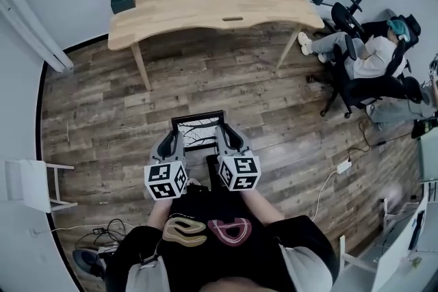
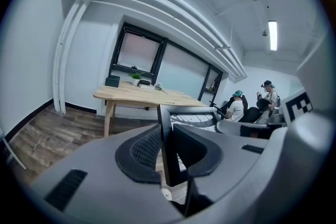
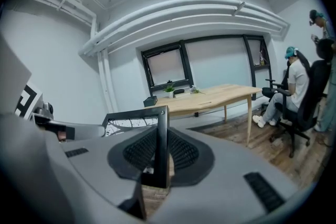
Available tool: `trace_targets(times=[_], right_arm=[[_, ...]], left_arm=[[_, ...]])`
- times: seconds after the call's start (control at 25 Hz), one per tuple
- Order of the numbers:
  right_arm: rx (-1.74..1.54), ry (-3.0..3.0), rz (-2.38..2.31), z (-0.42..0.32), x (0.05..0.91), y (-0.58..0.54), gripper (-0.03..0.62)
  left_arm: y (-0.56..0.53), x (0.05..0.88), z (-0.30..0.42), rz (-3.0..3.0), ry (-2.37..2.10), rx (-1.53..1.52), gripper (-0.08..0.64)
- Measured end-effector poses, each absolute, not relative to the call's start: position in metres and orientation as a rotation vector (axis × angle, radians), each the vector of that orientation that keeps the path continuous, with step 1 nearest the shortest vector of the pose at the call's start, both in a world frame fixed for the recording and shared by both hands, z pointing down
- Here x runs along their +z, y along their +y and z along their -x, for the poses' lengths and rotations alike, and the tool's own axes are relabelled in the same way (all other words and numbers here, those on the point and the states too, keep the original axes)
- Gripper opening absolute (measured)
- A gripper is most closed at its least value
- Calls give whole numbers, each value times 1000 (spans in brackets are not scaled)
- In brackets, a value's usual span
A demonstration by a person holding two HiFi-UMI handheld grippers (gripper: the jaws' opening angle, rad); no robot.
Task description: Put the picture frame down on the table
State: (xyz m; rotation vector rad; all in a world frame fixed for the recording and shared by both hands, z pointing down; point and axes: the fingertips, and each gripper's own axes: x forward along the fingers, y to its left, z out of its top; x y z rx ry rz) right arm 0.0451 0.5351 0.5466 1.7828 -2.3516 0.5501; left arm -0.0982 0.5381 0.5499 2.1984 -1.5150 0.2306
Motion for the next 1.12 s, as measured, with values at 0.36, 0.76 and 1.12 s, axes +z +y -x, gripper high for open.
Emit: trace_targets(times=[0.36, 0.76, 1.12], right_arm=[[506, -2446, -1625, -47, 540, 444, 75], [497, -2522, -1500, -71, 533, 332, 74], [478, -2550, -1433, -114, 534, 270, 74]], left_arm=[[467, 544, 94, -2106, -1652, 181, 83], [367, 534, 67, -2019, -1771, 167, 81], [313, 536, 22, -1973, -1813, 149, 81]])
